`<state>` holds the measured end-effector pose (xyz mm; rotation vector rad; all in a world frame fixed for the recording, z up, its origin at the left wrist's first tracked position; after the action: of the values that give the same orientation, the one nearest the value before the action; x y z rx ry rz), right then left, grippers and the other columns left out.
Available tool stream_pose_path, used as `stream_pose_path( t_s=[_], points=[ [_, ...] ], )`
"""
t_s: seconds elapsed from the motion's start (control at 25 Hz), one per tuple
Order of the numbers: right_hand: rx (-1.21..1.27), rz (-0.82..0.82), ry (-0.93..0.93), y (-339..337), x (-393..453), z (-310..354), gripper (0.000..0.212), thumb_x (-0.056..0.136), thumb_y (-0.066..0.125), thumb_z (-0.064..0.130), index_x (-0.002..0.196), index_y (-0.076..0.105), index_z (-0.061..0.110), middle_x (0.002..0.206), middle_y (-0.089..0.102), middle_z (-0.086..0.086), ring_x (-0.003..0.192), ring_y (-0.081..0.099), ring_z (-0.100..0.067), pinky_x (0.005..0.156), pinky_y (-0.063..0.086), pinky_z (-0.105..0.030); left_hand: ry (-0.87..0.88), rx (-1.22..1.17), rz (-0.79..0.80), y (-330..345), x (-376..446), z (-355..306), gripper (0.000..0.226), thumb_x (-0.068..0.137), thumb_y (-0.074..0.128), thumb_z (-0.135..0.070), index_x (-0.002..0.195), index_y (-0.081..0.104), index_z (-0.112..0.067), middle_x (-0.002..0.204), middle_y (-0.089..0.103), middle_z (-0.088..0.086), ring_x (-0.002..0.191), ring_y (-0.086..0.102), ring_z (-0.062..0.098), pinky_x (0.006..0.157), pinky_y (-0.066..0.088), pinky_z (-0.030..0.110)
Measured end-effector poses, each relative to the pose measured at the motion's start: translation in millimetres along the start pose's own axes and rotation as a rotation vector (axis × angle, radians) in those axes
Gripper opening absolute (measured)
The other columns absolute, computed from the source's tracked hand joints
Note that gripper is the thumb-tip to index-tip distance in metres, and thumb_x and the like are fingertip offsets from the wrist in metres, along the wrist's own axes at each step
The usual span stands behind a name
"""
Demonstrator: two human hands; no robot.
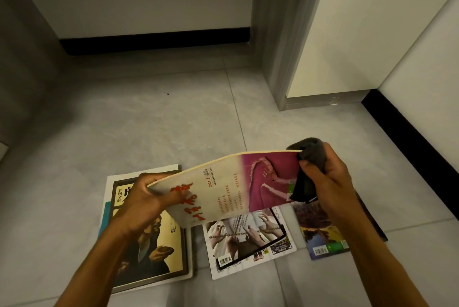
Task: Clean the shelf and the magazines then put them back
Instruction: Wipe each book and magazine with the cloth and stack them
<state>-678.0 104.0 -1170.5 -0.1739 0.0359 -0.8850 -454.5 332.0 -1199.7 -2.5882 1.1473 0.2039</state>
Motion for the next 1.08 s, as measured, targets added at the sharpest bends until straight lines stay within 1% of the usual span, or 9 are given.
stream_pose_path(
  t_s=[0.08, 0.16, 0.24, 0.36, 0.56, 0.64, 0.76, 0.96, 1.08],
  points=[
    [-0.006, -0.027, -0.071, -4, -3, 24, 0.019, 0.098, 0.045, 0.016, 0.114, 0.055, 0.020, 0.097, 0.065, 0.004, 0.092, 0.068, -0.012, 0.068, 0.057, -0.023, 0.085, 0.070, 0.058, -7, 2, -15, 0.054, 0.055, 0.083, -0.059, 0.093, 0.077, -0.021, 0.090, 0.076, -0.002, 0.085, 0.072, 0.020, 0.070, 0.059, 0.031],
    [-0.039, -0.040, -0.156, -7, -5, 50, 0.018, 0.096, 0.046, 0.024, 0.111, 0.055, 0.025, 0.094, 0.065, 0.005, 0.088, 0.068, -0.014, 0.066, 0.058, -0.026, 0.138, 0.094, 0.100, -10, 4, -31, 0.021, 0.072, 0.078, -0.038, 0.092, 0.077, -0.032, 0.090, 0.076, -0.006, 0.086, 0.071, 0.015, 0.067, 0.059, 0.024],
    [-0.123, 0.019, -0.213, -1, -7, 68, 0.016, 0.096, 0.045, 0.027, 0.109, 0.053, 0.032, 0.095, 0.063, 0.008, 0.086, 0.068, -0.011, 0.064, 0.059, -0.025, 0.196, 0.209, 0.184, -1, 6, -44, 0.028, 0.081, 0.071, -0.014, 0.093, 0.075, -0.039, 0.090, 0.075, -0.013, 0.088, 0.071, 0.010, 0.068, 0.057, 0.019],
    [-0.316, 0.172, -0.288, 27, -12, 80, 0.012, 0.100, 0.039, 0.040, 0.108, 0.048, 0.038, 0.092, 0.062, 0.011, 0.088, 0.065, -0.003, 0.064, 0.056, -0.017, 0.240, 0.345, 0.357, 44, 2, -60, 0.030, 0.084, 0.071, -0.021, 0.105, 0.070, -0.042, 0.097, 0.072, -0.020, 0.093, 0.068, 0.004, 0.073, 0.058, 0.022],
    [-0.484, 0.220, -0.449, 61, -15, 78, 0.029, 0.094, 0.035, 0.042, 0.123, 0.041, 0.036, 0.105, 0.048, 0.021, 0.098, 0.052, -0.002, 0.080, 0.051, -0.025, 0.445, 0.394, 0.183, 77, 4, -78, 0.020, 0.082, 0.065, -0.048, 0.093, 0.073, -0.034, 0.086, 0.073, -0.018, 0.079, 0.069, 0.004, 0.068, 0.059, 0.039],
    [-0.554, 0.237, -0.495, 64, -15, 76, 0.028, 0.095, 0.037, 0.037, 0.123, 0.038, 0.037, 0.106, 0.042, 0.023, 0.099, 0.048, -0.003, 0.083, 0.049, -0.028, 0.436, 0.353, 0.160, 70, 7, -74, 0.007, 0.085, 0.068, -0.038, 0.088, 0.074, -0.035, 0.086, 0.073, -0.019, 0.077, 0.069, 0.002, 0.069, 0.058, 0.038],
    [-0.610, 0.261, -0.494, 61, -14, 68, 0.030, 0.092, 0.037, 0.042, 0.122, 0.037, 0.038, 0.109, 0.046, 0.019, 0.099, 0.048, -0.006, 0.086, 0.049, -0.032, 0.456, 0.325, 0.144, 62, 5, -77, 0.017, 0.083, 0.070, -0.027, 0.091, 0.072, -0.042, 0.092, 0.072, -0.025, 0.083, 0.067, -0.002, 0.071, 0.057, 0.026],
    [-0.351, 0.256, -0.413, 58, -15, 68, 0.024, 0.092, 0.030, 0.068, 0.114, 0.038, 0.063, 0.105, 0.051, 0.041, 0.099, 0.057, 0.004, 0.077, 0.052, -0.017, 0.419, 0.333, 0.157, 64, 6, -78, 0.014, 0.083, 0.070, -0.029, 0.088, 0.072, -0.042, 0.086, 0.071, -0.026, 0.078, 0.067, -0.001, 0.067, 0.055, 0.024],
    [0.063, 0.198, -0.216, 47, -10, 67, 0.024, 0.093, 0.042, 0.044, 0.115, 0.052, 0.043, 0.099, 0.064, 0.029, 0.093, 0.064, 0.006, 0.068, 0.051, -0.011, 0.391, 0.287, 0.110, 57, 9, -76, 0.009, 0.083, 0.072, -0.023, 0.086, 0.075, -0.031, 0.080, 0.073, -0.016, 0.072, 0.068, 0.005, 0.065, 0.054, 0.030]
  ],
)
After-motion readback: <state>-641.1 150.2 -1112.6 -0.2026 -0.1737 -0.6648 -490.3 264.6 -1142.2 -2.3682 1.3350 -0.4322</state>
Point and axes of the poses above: each hand's wrist, its own x-axis towards the middle knuckle, its own y-axis out of the palm, z = x × y, the point moved 6 cm from there along x, towards the middle knuckle
